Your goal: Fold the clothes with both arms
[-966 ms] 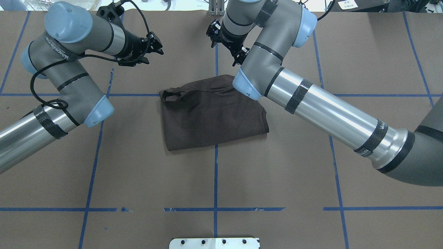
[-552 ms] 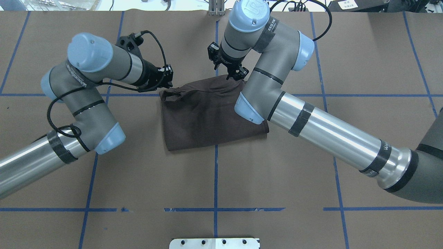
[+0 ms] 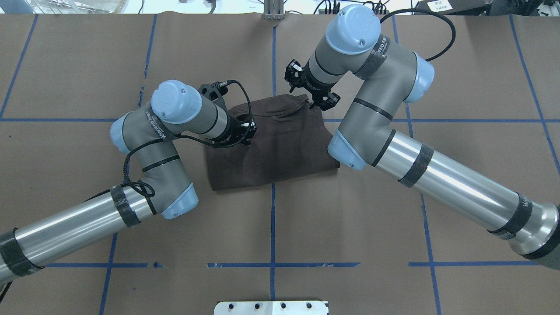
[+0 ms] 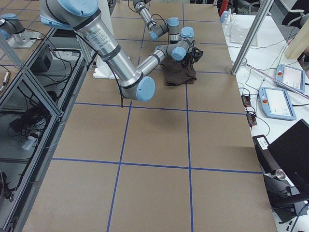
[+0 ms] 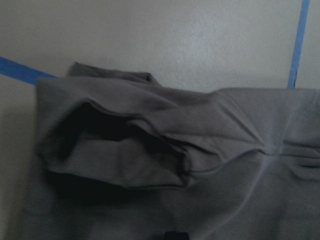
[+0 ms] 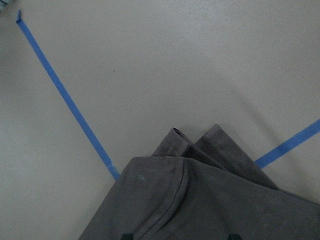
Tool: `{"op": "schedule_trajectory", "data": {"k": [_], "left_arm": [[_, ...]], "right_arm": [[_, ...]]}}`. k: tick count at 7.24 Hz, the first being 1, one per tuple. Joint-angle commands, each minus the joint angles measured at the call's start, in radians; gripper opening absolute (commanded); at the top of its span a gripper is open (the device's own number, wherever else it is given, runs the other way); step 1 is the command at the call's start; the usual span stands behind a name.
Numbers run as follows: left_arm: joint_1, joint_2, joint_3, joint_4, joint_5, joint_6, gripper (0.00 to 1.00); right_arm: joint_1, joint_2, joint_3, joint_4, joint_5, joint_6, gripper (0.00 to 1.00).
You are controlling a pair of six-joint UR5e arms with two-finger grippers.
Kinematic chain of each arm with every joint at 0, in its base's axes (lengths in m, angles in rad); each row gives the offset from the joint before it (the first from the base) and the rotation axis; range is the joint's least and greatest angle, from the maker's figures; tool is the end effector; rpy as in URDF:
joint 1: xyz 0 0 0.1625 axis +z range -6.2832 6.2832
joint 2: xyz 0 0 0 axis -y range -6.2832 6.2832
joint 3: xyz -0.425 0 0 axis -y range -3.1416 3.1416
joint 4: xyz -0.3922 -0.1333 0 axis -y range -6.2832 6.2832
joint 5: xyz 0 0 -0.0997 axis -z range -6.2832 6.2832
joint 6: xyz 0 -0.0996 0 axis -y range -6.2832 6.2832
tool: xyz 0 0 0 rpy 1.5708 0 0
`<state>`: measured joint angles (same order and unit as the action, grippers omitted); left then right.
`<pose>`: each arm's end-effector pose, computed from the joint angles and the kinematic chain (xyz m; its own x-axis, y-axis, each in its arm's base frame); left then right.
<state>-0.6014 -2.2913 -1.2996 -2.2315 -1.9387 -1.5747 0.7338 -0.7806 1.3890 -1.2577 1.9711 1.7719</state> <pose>0.5725 -0.5111 0.2635 0.3656 -0.2553 -0.8951 0.2637 0.9506 -0.1634 -0.4990 -0.5772 0.2135 0.3628 0.5749 0.7334 -0.4682 0.7929 -0.3900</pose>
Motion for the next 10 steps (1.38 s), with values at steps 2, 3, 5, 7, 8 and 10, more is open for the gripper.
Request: {"op": "schedule_trajectory", "data": {"k": [2, 3, 5, 7, 8, 10], "left_arm": [[-0.053, -0.074, 0.163, -0.037, 0.065, 0.138, 0.0], [-0.11, -0.098, 0.224, -0.074, 0.067, 0.178, 0.0], [-0.211, -0.14, 0.328, -0.121, 0.07, 0.292, 0.0], [-0.218, -0.145, 0.327, -0.128, 0.07, 0.292, 0.0], [-0.257, -0.145, 0.33, -0.143, 0.078, 0.295, 0.0], [-0.343, -0.143, 0.353, -0.143, 0.075, 0.373, 0.0]], "right_arm": [[-0.001, -0.028, 0.013, 0.001, -0.005, 0.004, 0.99], [-0.001, -0.028, 0.018, 0.0, -0.005, 0.006, 0.99], [-0.001, -0.031, 0.018, 0.0, -0.005, 0.008, 0.99], [0.001, -0.031, 0.021, 0.0, -0.005, 0.008, 0.99], [0.006, -0.032, 0.021, 0.0, -0.005, 0.006, 0.99], [0.016, -0.034, 0.056, -0.046, -0.001, 0.001, 0.99]]}}
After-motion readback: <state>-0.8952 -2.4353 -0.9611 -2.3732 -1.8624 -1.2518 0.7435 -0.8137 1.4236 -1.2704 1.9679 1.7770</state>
